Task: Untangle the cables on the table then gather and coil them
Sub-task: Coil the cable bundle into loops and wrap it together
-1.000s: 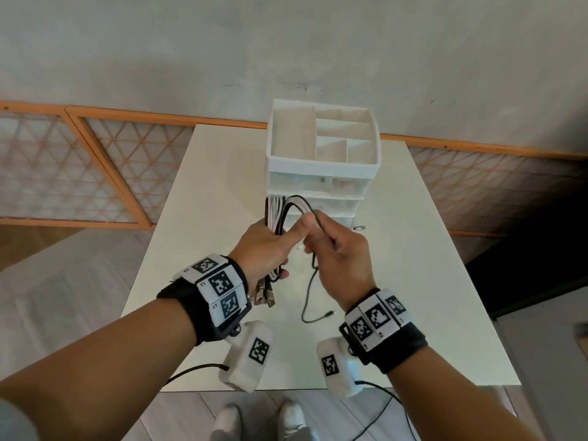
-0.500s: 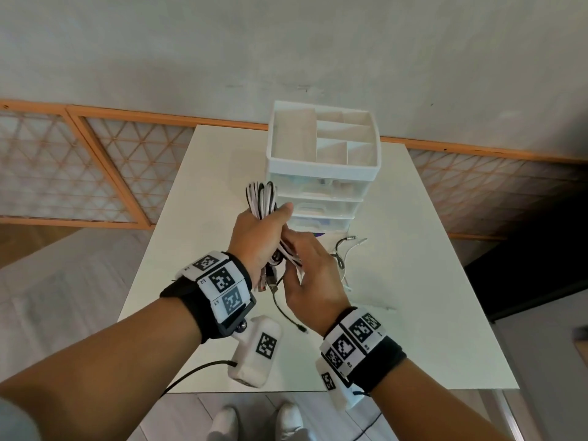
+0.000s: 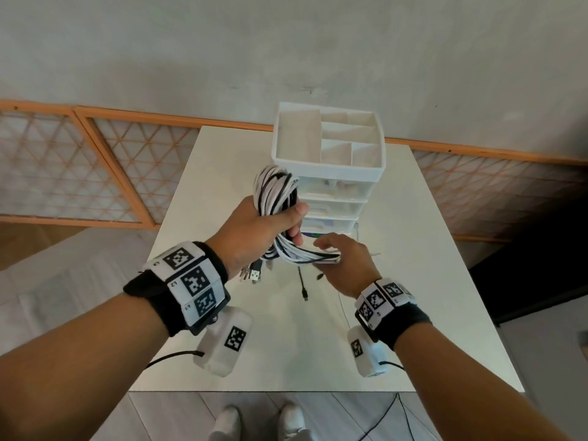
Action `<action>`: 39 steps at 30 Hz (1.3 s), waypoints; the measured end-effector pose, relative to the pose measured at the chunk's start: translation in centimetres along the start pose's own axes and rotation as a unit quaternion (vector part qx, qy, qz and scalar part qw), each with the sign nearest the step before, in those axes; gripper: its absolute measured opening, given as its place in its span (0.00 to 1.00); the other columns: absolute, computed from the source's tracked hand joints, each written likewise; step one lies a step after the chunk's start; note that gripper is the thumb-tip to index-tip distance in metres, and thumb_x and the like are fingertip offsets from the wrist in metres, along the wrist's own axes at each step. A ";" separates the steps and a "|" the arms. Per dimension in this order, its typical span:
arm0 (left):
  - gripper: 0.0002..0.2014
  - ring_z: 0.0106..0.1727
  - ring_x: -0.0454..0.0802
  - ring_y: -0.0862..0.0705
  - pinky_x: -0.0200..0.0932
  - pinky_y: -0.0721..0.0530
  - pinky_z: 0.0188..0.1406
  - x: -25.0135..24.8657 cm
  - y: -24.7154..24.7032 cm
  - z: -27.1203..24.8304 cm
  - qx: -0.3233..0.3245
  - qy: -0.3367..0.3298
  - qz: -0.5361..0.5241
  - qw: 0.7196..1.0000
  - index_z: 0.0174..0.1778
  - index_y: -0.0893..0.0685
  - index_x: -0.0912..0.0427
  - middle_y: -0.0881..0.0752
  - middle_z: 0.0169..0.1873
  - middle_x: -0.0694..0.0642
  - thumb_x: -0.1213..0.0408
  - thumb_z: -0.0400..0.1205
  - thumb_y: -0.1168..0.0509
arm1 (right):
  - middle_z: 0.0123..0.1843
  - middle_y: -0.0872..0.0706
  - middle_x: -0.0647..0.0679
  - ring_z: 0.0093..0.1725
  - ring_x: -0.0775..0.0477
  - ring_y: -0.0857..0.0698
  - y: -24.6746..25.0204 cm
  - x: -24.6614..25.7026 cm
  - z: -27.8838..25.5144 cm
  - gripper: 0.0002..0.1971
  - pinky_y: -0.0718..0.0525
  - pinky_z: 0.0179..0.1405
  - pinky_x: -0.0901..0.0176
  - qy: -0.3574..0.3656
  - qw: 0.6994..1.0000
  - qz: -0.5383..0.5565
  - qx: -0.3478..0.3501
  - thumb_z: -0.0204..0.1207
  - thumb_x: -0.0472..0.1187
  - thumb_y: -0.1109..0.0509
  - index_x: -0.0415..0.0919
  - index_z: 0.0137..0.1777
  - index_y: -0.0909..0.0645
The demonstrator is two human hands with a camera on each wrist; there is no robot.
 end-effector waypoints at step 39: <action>0.14 0.27 0.56 0.19 0.64 0.14 0.49 -0.5 -0.7 -1.3 0.114 0.090 0.036 0.989 0.36 0.21 0.65 0.25 0.22 0.57 0.59 0.81 0.29 | 0.20 0.26 0.50 0.31 0.42 0.27 0.4 0.4 -0.3 0.24 0.20 0.40 0.52 -0.006 0.997 -0.060 0.039 0.74 0.53 0.25 0.45 0.21 0.27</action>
Point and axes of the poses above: each hand's wrist, its own z-axis towards the middle knuckle, its own y-axis out of the back of the hand, x = y × z, the point moved 3 cm from there along z, towards the middle knuckle
